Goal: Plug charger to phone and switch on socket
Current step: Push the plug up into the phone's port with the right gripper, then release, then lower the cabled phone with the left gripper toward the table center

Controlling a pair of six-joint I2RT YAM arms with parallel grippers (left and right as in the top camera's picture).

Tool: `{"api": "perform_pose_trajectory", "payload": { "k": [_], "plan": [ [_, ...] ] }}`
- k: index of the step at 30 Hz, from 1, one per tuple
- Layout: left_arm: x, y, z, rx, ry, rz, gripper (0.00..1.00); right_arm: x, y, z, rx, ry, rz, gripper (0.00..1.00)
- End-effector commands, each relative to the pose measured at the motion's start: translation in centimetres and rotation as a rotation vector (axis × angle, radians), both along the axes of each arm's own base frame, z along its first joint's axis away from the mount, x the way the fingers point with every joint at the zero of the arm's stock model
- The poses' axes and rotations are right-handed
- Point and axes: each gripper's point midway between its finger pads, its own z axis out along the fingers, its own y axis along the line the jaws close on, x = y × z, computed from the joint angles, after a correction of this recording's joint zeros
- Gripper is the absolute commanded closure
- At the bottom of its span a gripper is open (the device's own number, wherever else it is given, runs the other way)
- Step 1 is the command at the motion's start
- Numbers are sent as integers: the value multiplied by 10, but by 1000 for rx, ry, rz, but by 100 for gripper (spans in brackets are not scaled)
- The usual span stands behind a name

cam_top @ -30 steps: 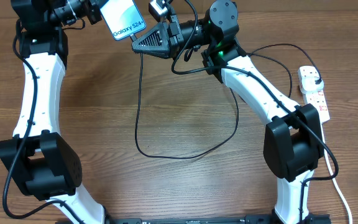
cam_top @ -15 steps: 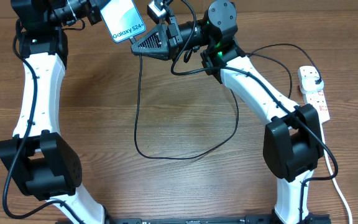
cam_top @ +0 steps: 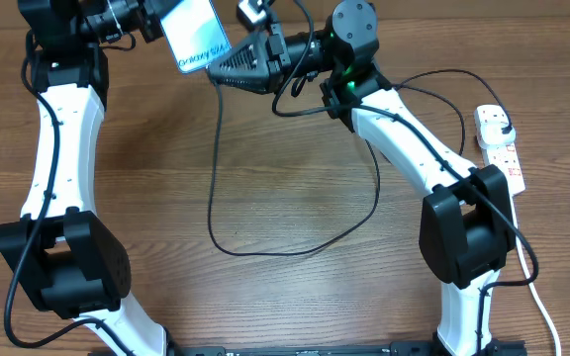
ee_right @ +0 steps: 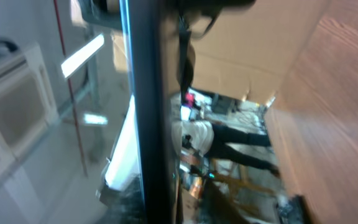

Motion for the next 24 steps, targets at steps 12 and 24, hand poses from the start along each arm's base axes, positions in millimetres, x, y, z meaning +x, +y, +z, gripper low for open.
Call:
{"api": "perform_pose_trajectory", "payload": {
  "k": [12, 24],
  "plan": [
    [-24, 18, 13, 44, -83, -83, 96, 27, -30, 27, 67, -94, -129, 0],
    [-24, 18, 12, 44, -83, -82, 96, 79, -81, -106, -319, 182, -350, 0]
  ]
}}
